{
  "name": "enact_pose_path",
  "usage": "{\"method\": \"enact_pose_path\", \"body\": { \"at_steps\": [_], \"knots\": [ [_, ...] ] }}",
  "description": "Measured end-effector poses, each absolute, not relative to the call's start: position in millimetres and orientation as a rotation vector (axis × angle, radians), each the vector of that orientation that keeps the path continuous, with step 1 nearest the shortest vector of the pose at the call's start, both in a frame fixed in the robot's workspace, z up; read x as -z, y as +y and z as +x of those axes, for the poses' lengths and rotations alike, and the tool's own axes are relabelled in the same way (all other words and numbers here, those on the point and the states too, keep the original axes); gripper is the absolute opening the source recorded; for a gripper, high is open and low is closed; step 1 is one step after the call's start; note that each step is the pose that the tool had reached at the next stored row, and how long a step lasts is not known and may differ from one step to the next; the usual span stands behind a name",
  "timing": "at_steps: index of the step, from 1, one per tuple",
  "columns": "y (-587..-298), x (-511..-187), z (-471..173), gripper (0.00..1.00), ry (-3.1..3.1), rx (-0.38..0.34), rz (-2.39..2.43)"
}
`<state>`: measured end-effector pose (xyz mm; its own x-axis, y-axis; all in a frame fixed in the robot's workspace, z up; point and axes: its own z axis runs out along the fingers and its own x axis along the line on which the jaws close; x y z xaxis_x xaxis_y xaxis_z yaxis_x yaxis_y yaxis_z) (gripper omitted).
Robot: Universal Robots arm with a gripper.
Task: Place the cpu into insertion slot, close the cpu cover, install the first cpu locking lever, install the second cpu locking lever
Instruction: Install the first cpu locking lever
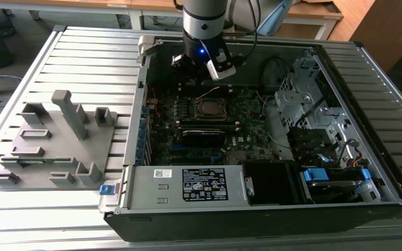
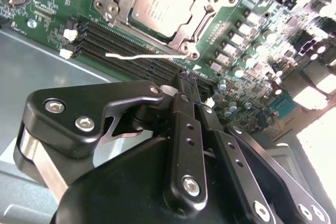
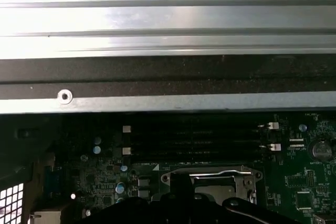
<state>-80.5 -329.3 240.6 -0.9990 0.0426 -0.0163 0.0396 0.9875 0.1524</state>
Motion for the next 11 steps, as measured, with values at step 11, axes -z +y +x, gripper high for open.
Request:
{"method": "enact_pose_path", "body": {
  "at_steps": [11],
  "knots": [
    [-329.2, -237.1, -72.2, 0.10, 3.113, -0.227, 0.064]
  ]
}}
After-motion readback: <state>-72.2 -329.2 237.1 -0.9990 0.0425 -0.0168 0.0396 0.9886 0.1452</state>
